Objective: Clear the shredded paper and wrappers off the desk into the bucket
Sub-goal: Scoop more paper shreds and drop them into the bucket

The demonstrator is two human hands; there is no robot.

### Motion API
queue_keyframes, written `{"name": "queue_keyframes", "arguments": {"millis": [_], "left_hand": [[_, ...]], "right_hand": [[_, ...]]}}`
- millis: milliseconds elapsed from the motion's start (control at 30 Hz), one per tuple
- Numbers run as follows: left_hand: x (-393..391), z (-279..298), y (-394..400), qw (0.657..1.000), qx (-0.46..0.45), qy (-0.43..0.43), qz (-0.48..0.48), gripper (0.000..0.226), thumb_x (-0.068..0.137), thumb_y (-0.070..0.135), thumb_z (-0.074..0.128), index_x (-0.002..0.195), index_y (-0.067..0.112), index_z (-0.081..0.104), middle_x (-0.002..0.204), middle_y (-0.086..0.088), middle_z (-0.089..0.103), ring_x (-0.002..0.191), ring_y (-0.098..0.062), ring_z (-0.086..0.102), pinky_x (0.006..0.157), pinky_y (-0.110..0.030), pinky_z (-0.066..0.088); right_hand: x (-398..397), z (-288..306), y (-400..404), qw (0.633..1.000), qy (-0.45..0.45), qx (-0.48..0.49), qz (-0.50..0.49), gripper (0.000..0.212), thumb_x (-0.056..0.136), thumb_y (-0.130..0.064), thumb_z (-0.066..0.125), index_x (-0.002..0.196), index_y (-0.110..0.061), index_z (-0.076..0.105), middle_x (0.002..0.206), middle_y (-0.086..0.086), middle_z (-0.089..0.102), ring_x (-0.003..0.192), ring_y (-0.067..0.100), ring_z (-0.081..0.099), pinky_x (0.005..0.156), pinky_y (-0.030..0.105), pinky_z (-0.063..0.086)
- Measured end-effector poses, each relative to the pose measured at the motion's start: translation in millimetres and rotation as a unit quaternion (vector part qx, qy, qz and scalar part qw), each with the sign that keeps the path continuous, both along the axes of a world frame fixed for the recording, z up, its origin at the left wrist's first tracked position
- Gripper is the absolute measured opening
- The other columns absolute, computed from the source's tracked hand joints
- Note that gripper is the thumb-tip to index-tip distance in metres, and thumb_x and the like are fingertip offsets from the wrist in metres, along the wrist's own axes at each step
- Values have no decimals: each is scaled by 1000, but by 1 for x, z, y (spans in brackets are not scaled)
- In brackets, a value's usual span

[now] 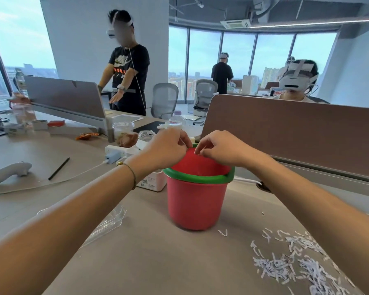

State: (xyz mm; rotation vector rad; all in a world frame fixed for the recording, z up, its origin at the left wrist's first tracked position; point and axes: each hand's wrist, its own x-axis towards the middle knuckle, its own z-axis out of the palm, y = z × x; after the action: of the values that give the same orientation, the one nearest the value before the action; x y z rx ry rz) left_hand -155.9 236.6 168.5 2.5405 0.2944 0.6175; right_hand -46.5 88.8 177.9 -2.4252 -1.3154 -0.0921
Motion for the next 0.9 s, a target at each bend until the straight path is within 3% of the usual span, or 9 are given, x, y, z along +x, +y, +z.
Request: {"name": "queue_keyframes", "arguments": {"millis": [167,267,367,533,633,733,833,900], "left_hand": [[-5,2,-28,997,21,-48,-49,28,86,9,56,96,25,77,86,7,72,84,-10,64,72,-26,48],[-10,3,-51,993,28,-61,-95,27,86,10,57,98,25,76,86,6,73,86,-10,66,81,-30,53],[-17,2,-74,988,32,-71,-130,27,87,13,56,102,26,74,91,7,75,90,-10,67,88,-36,54],[-27,-19,-118,976,60,-63,-200,27,92,13,57,111,25,72,104,11,74,98,-4,66,91,-28,53],[-23,-44,-141,967,93,-30,-235,26,96,21,57,118,26,69,114,10,72,108,-7,64,99,-32,50],[-16,-84,-160,958,92,69,-261,43,96,43,56,138,35,52,142,8,57,130,-11,51,110,-36,43],[-11,-129,-180,935,91,170,-299,72,91,68,48,154,44,23,166,5,23,152,-15,22,123,-42,25],[-7,-154,-192,928,89,187,-309,78,92,72,44,157,45,12,169,7,10,155,-13,8,124,-33,11]], "right_hand": [[-18,15,-41,998,-44,48,2,28,90,-17,59,105,-29,79,102,-11,78,95,8,68,85,25,52],[-28,20,-68,996,-59,68,-7,25,91,-19,59,105,-27,78,101,-12,77,94,7,68,83,24,50],[-39,17,-96,995,-74,67,-24,24,94,-21,58,107,-27,77,103,-10,76,94,8,67,82,27,50],[-53,-5,-152,994,-63,49,-77,23,95,-24,57,106,-29,76,106,-8,76,94,14,69,88,37,54],[-58,-29,-185,991,-47,36,-117,23,96,-23,57,108,-27,76,110,-8,76,99,13,68,90,34,51],[-63,-59,-217,987,-33,13,-157,25,97,-21,56,110,-27,76,115,-8,75,104,11,66,90,30,49],[-67,-87,-246,981,-16,-13,-195,24,99,-22,55,111,-28,75,121,-8,73,111,12,64,96,31,47],[-68,-101,-264,976,-6,-21,-215,23,100,-23,56,112,-28,75,121,-9,73,112,11,64,97,29,45]]}}
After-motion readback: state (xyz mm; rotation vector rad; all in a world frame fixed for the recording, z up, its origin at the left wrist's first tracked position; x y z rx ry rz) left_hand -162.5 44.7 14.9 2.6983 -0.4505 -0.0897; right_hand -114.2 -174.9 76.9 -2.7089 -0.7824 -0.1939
